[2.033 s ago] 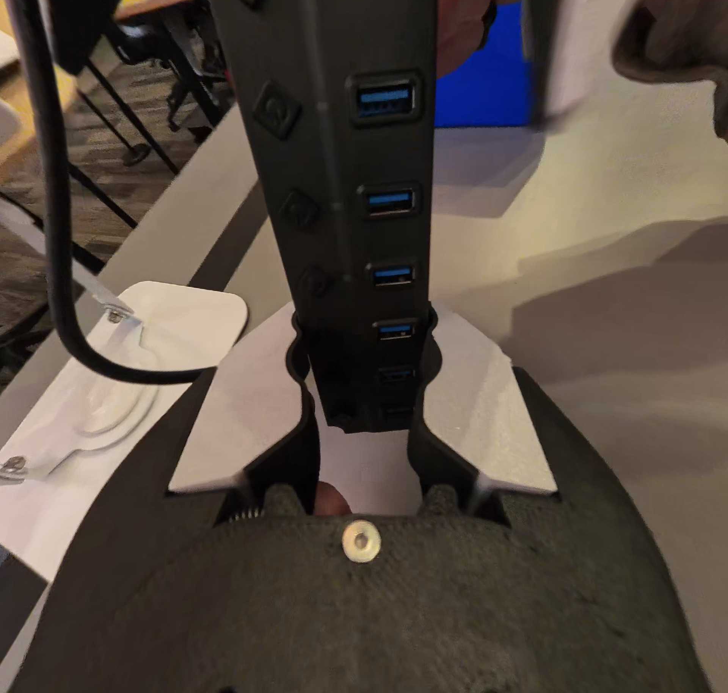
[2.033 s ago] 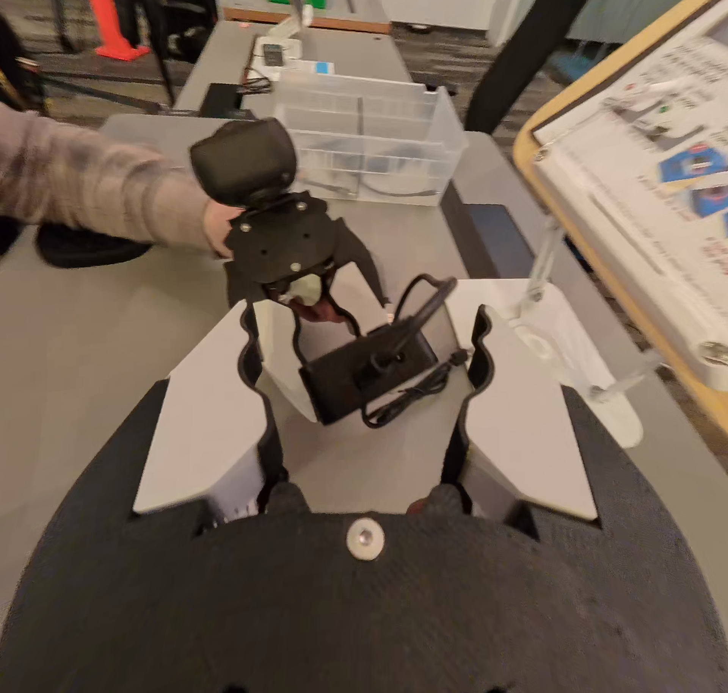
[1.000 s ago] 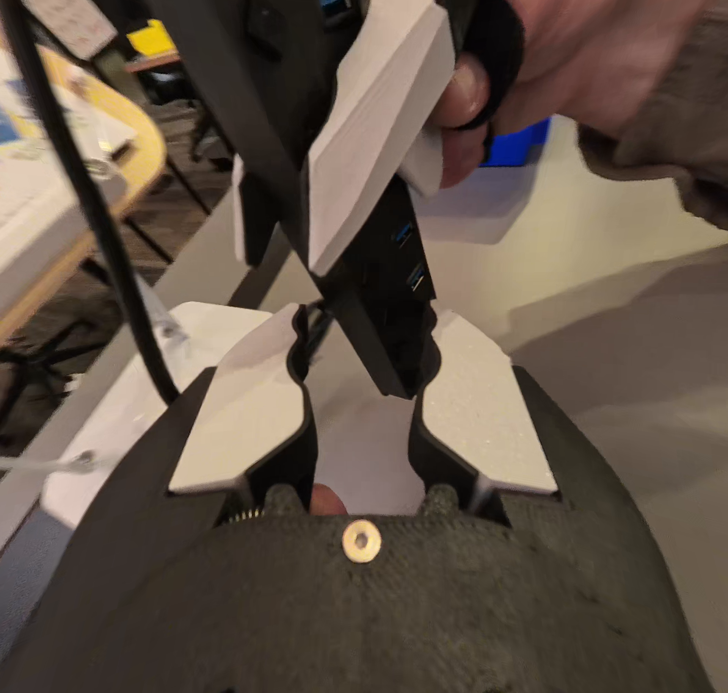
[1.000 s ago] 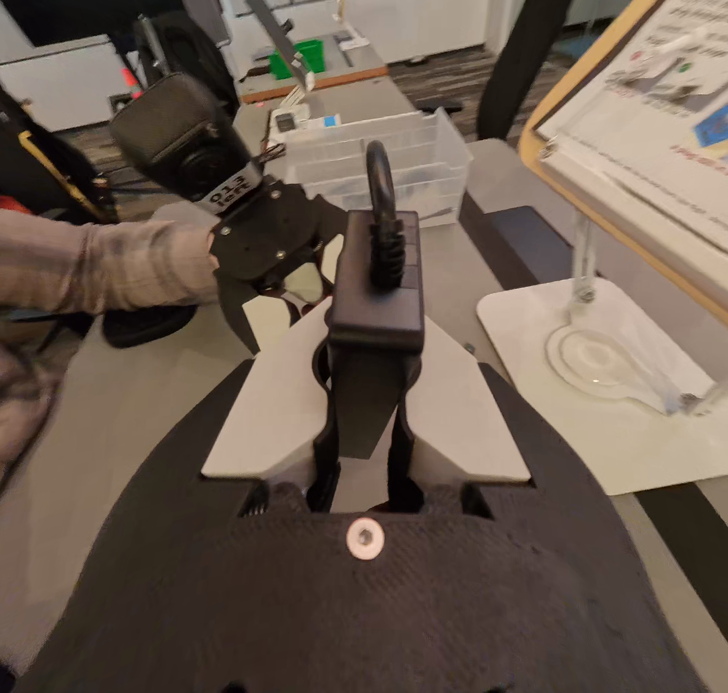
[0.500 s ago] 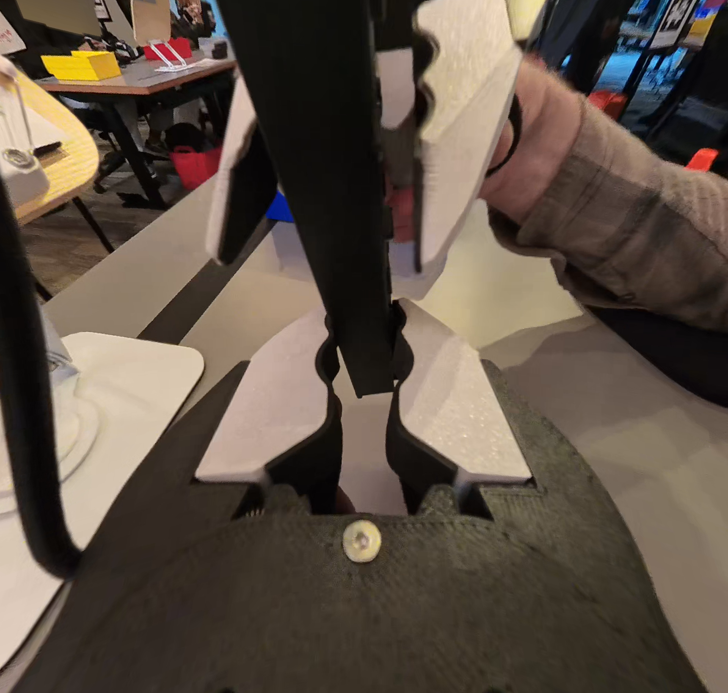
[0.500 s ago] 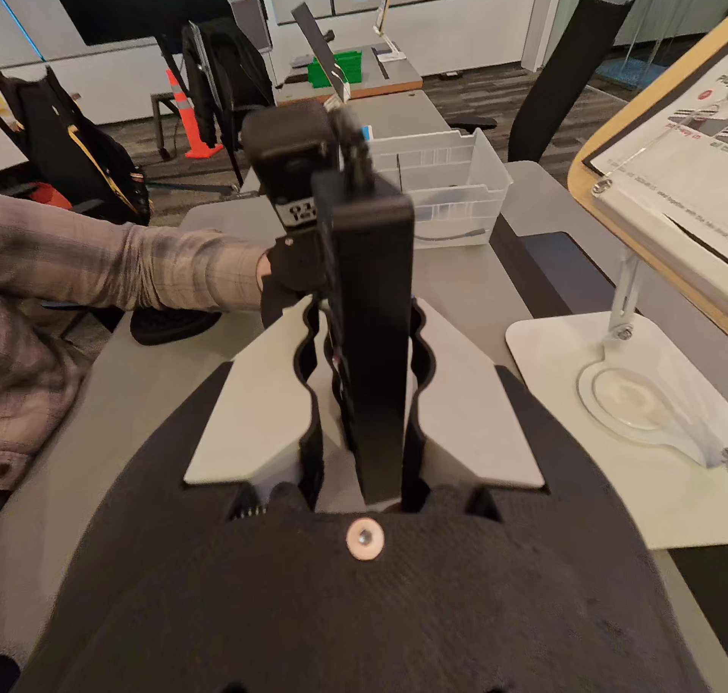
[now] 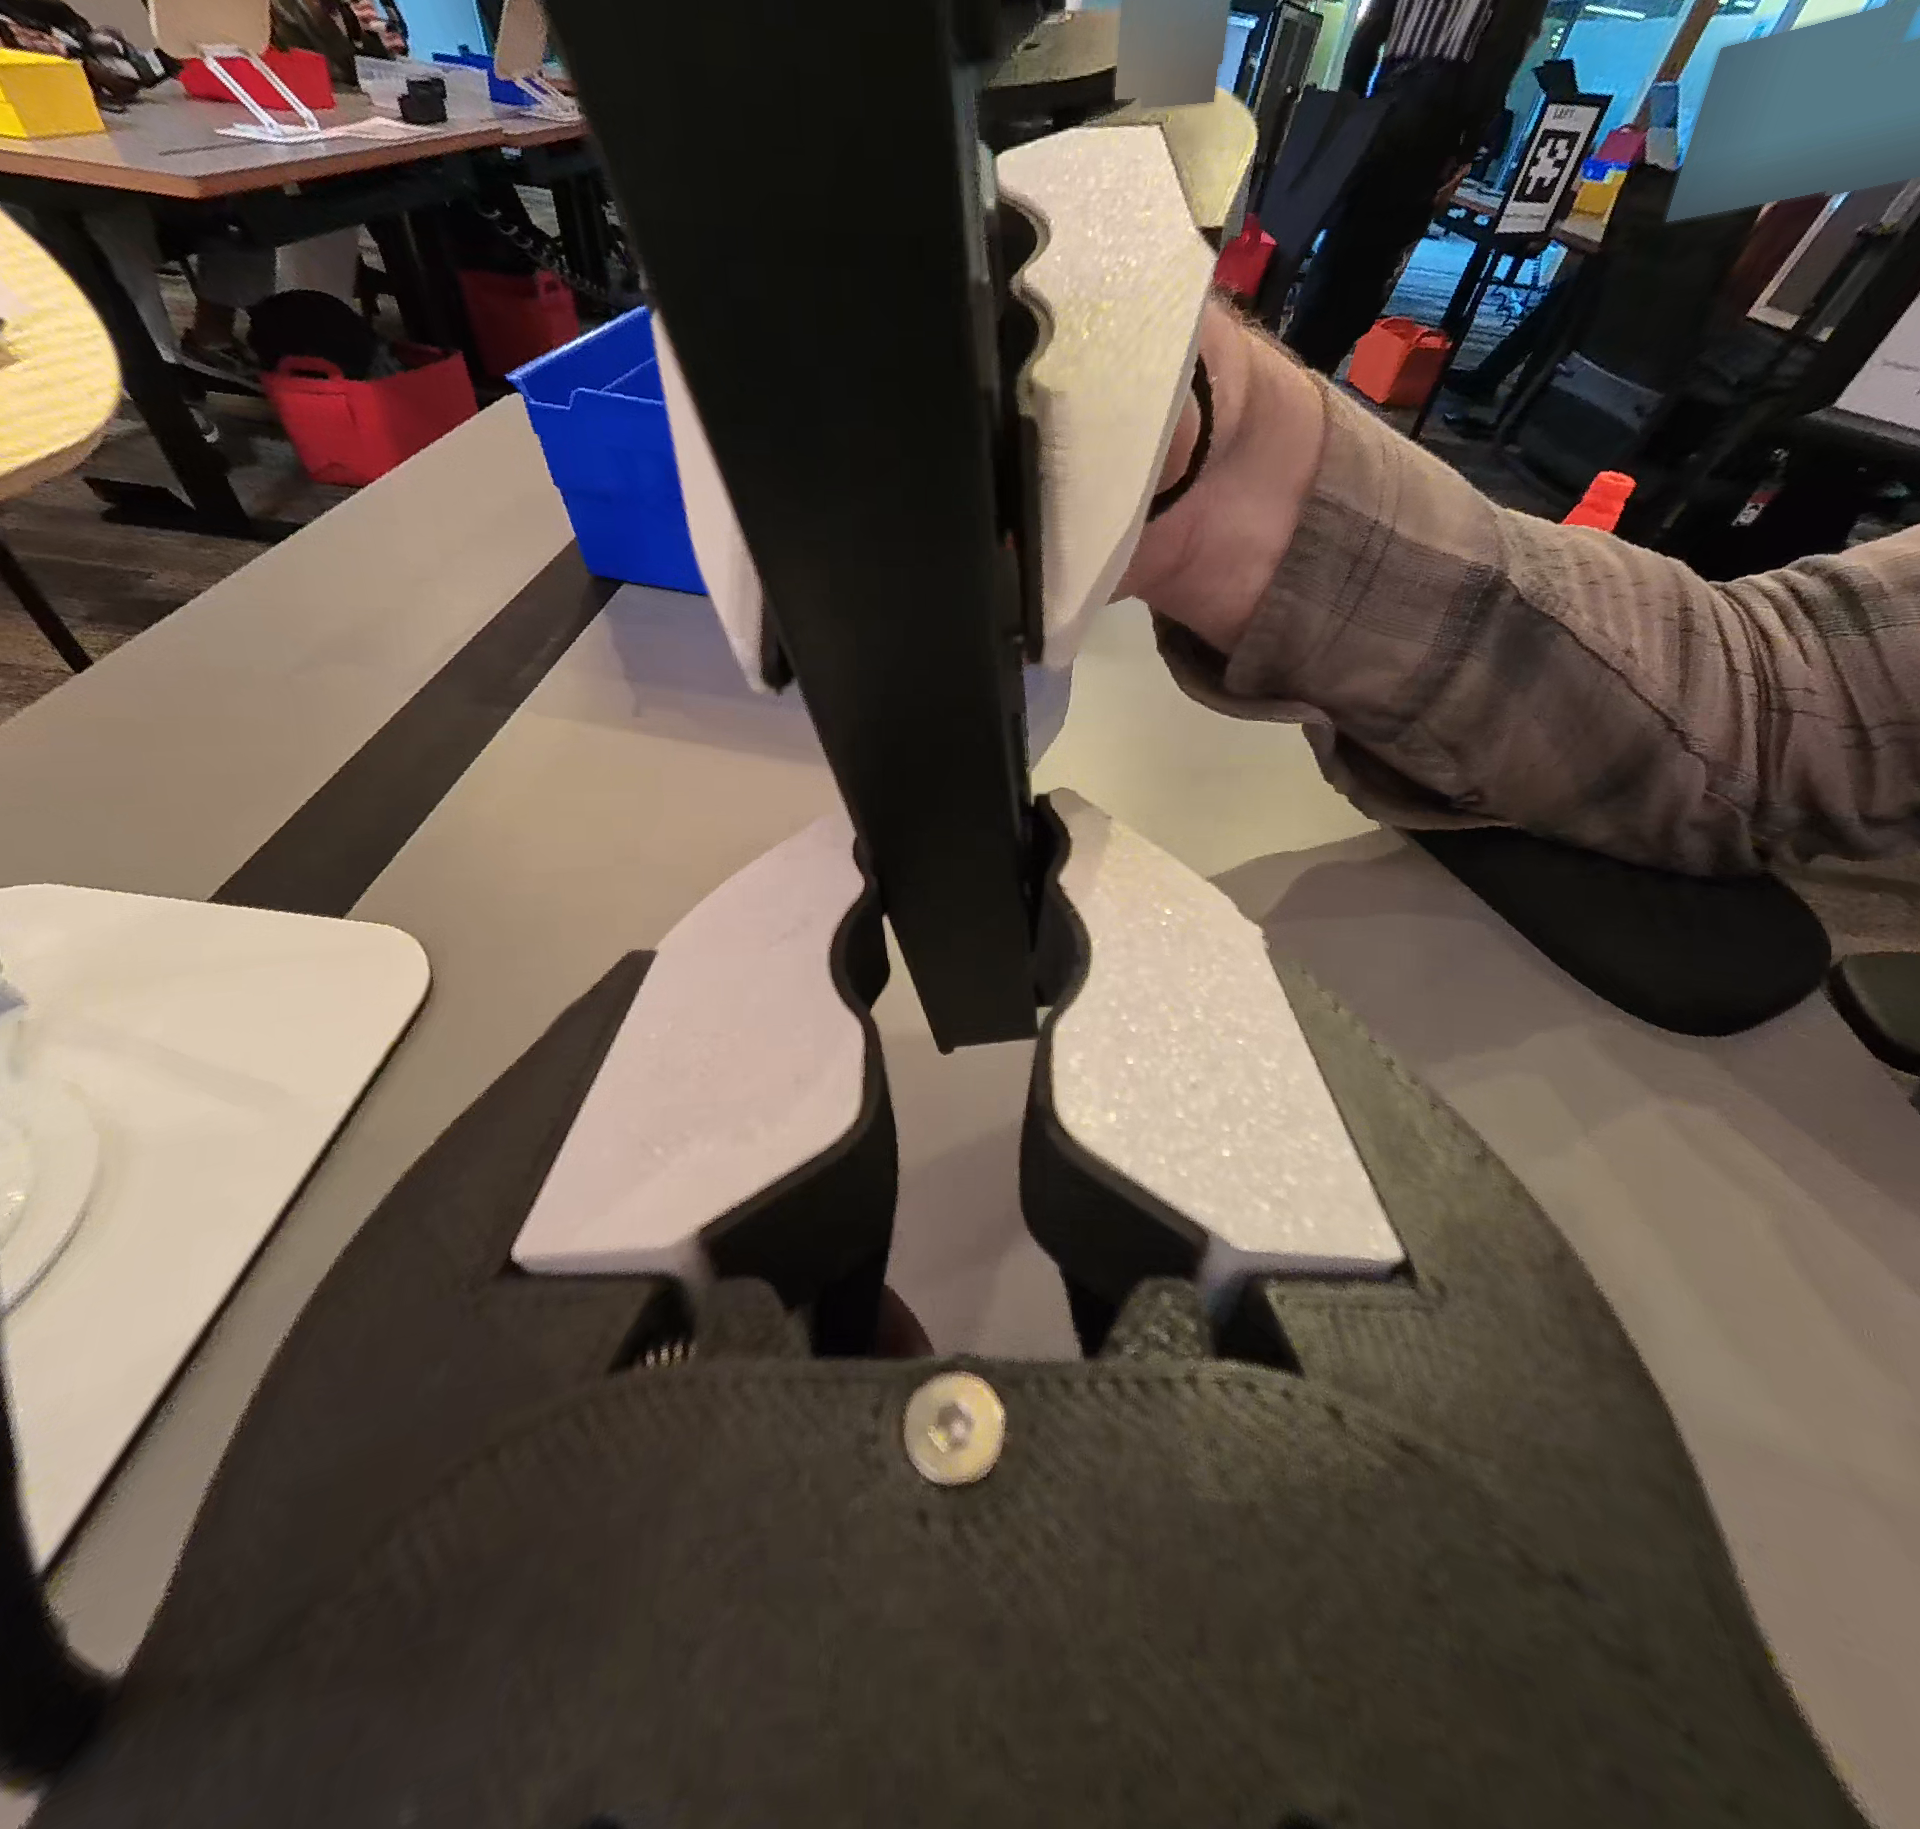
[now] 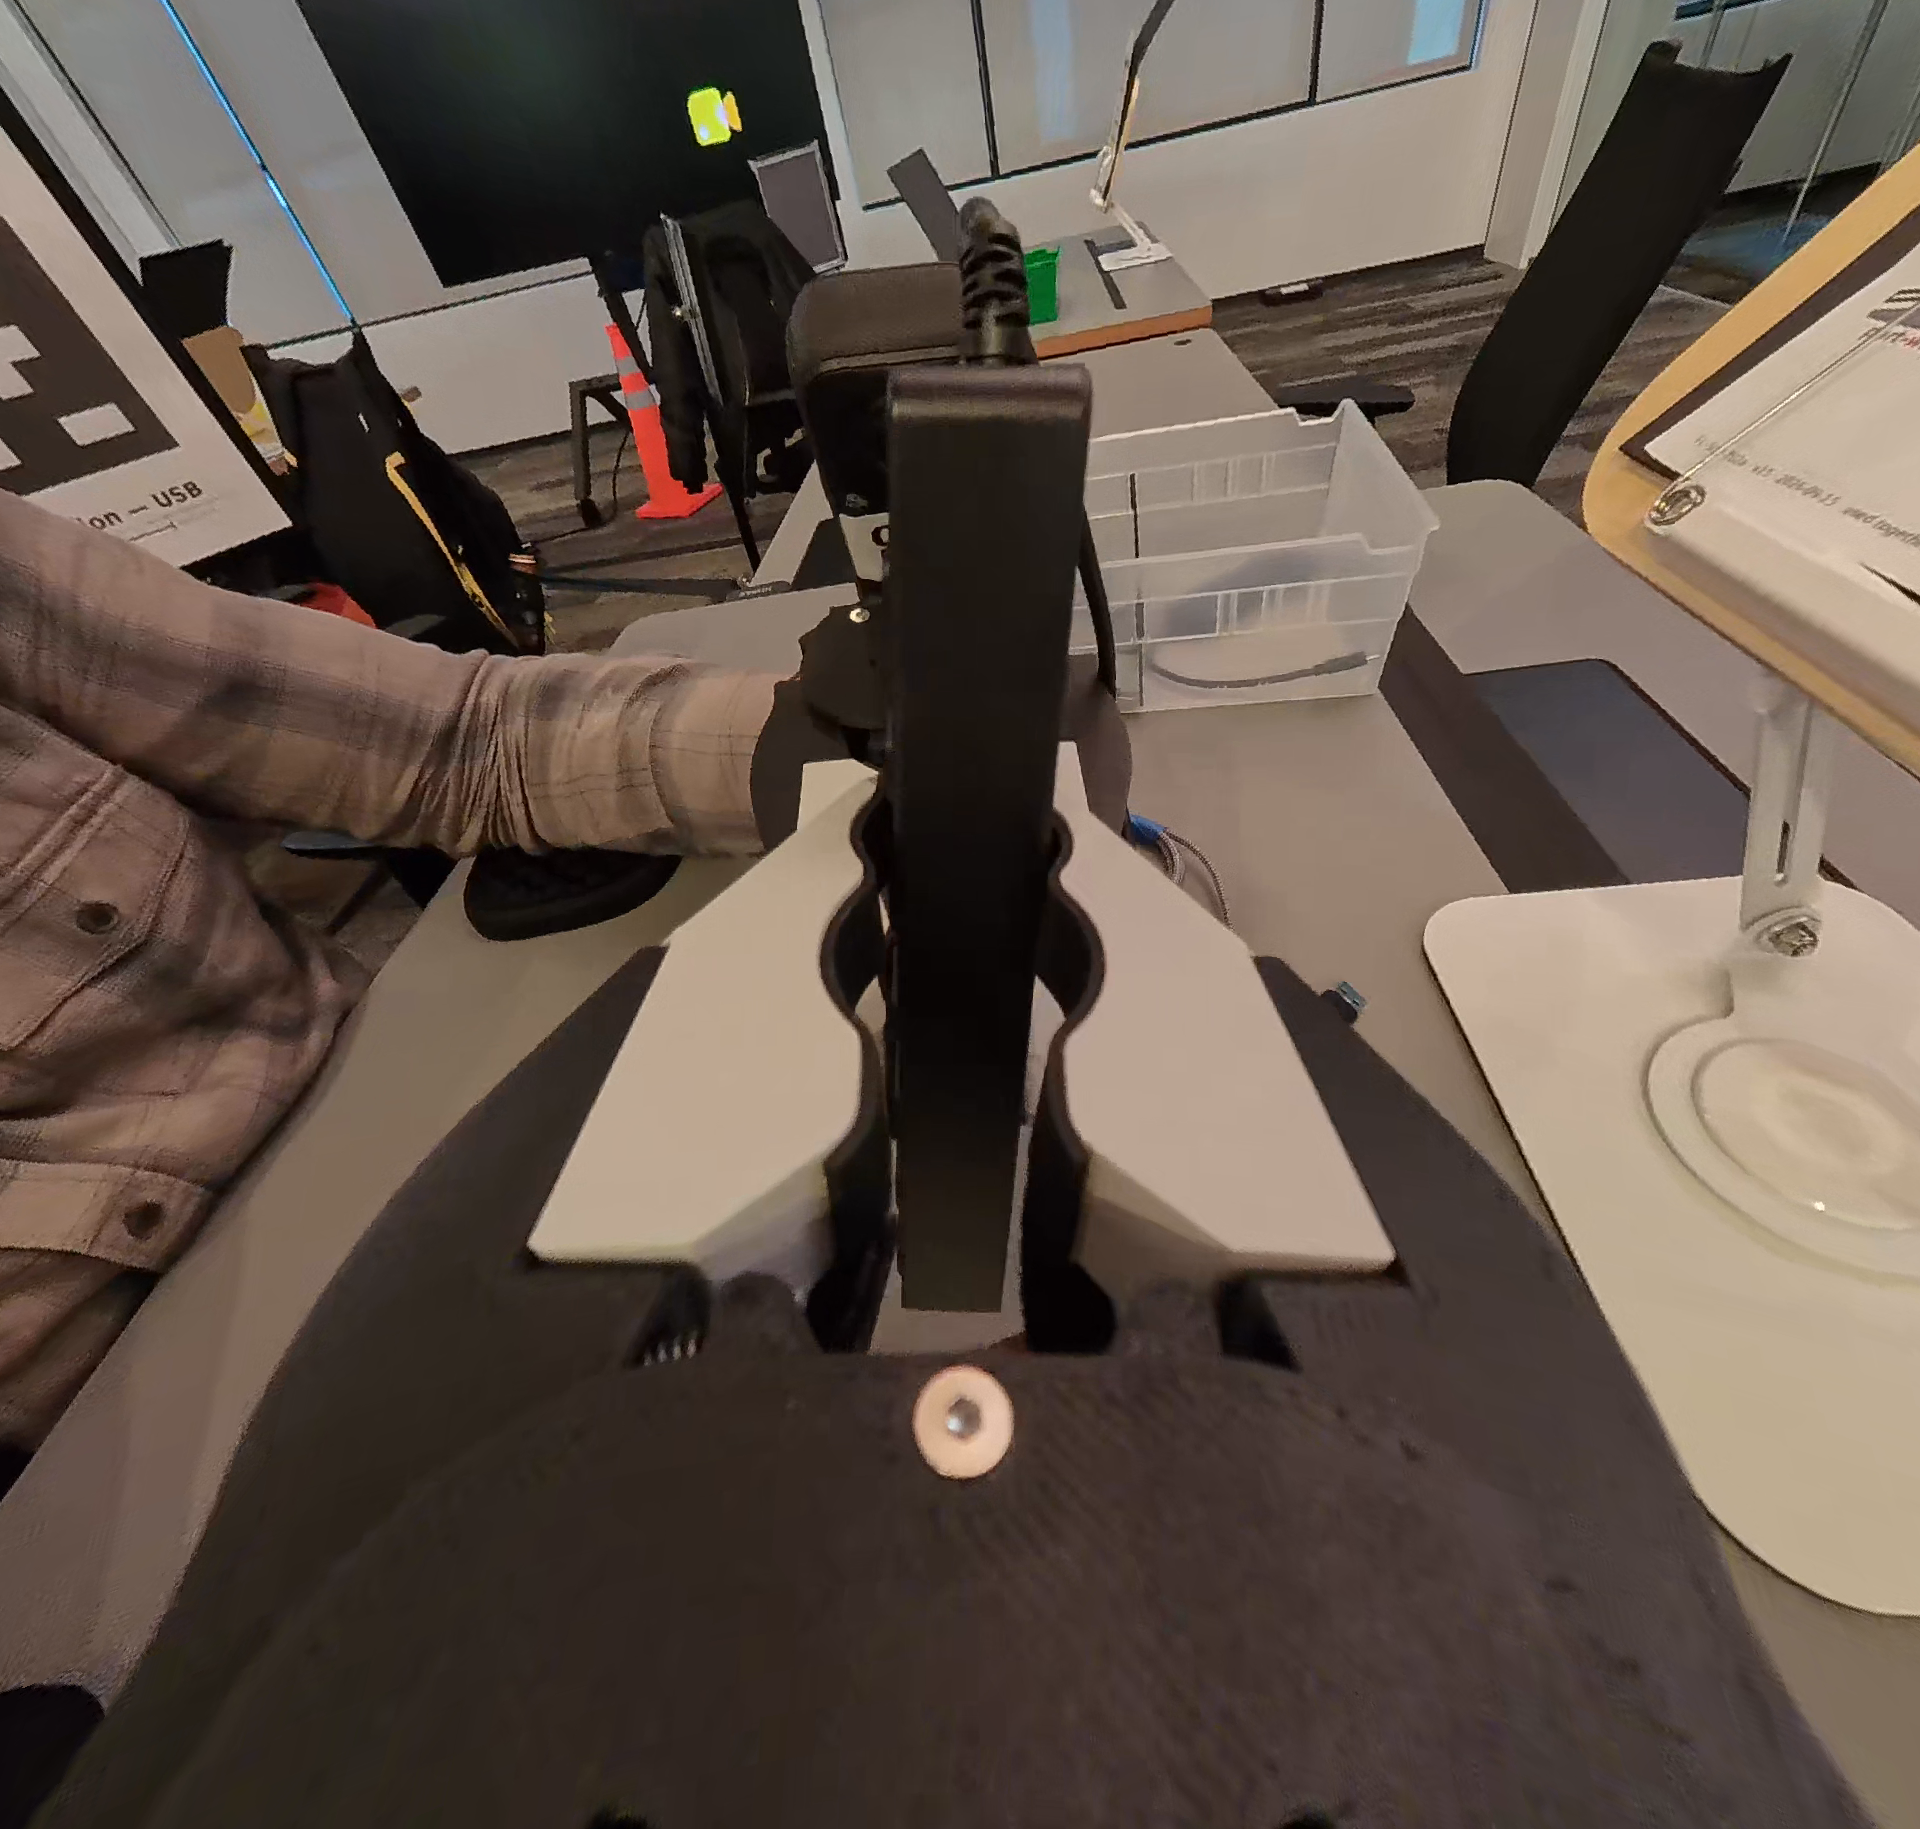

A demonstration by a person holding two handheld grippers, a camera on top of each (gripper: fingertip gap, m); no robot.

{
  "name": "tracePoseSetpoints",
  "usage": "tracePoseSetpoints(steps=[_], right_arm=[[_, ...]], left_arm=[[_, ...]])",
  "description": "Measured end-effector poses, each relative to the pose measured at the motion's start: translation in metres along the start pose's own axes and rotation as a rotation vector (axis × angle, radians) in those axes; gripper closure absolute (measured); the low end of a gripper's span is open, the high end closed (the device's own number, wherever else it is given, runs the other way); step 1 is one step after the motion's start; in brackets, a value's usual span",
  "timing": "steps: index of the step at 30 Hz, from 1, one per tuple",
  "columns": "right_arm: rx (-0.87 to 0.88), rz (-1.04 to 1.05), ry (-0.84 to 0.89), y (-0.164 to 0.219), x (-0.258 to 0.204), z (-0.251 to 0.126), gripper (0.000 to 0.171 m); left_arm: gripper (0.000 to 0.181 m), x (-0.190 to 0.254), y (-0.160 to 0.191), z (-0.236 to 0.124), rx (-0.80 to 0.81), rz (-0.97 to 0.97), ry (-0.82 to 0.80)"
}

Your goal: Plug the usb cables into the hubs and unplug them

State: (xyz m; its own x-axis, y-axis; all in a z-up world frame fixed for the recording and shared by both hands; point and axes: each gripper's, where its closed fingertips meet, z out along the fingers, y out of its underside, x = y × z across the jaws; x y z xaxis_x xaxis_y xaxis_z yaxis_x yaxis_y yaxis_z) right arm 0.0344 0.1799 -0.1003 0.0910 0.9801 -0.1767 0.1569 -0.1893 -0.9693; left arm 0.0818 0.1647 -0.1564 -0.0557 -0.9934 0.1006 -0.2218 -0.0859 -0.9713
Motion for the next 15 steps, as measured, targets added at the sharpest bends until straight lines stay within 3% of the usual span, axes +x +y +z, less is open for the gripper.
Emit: tracePoseSetpoints(steps=[2,7,15], right_arm=[[0.002,-0.015,0.033,-0.001,0.004,0.000,0.150],[0.043,-0.030,0.138,-0.011,0.020,-0.012,0.150],[0.186,0.019,0.316,-0.026,0.053,-0.044,0.150]], left_arm=[[0.154,-0.006,0.000,-0.001,0.000,0.025,-0.043],[0.128,-0.019,0.000,-0.017,-0.059,0.081,-0.118],[0.130,-0.043,-0.003,-0.047,-0.151,0.177,-0.281]])
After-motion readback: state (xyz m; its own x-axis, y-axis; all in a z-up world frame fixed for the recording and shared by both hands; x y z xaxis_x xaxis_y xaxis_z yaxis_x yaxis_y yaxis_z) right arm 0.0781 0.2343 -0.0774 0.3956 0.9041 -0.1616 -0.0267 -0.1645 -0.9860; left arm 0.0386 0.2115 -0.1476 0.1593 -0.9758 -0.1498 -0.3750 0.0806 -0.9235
